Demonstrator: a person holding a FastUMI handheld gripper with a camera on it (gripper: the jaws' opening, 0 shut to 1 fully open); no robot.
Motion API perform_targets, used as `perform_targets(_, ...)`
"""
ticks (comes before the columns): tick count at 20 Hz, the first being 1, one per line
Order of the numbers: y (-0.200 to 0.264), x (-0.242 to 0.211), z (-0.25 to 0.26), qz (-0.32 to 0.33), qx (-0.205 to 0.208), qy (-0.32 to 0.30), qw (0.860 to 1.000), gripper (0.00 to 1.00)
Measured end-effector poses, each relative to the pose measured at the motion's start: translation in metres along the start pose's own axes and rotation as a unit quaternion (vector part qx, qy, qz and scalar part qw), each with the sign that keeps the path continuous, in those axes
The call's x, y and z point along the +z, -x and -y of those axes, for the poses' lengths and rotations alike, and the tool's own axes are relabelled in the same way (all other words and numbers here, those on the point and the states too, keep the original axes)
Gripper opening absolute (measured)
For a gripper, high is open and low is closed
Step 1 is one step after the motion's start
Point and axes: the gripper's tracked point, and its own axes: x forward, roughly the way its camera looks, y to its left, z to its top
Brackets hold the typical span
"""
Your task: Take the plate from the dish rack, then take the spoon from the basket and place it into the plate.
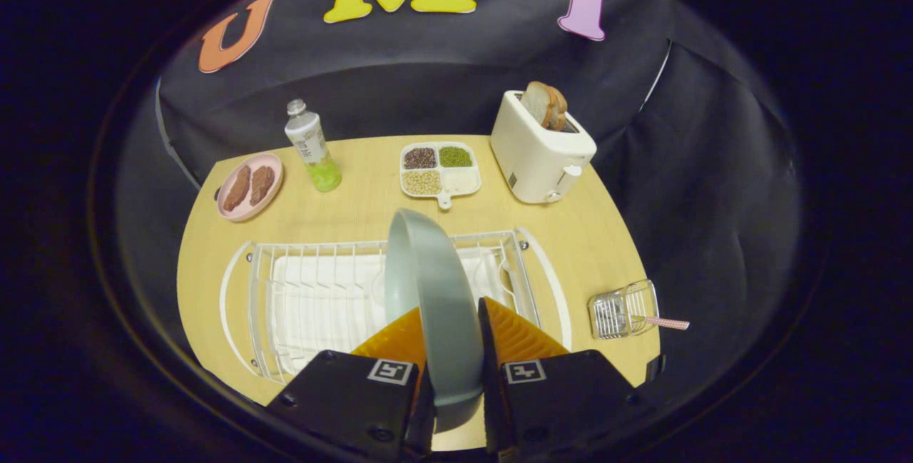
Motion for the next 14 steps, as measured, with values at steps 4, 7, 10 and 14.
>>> perform_targets(4, 0.02, -0.021, 0.004, 0.004, 0.071, -0.011, 0.997, 0.33)
perform_targets(7, 0.036, -0.055, 0.014, -0.004, 0.134, -0.023, 0.991, 0.33)
perform_targets(10, 0.043, -0.096, 0.032, 0.002, 0.169, -0.031, 0.985, 0.33)
perform_targets(14, 0.037, -0.162, 0.05, -0.025, 0.221, -0.083, 0.971, 0.33)
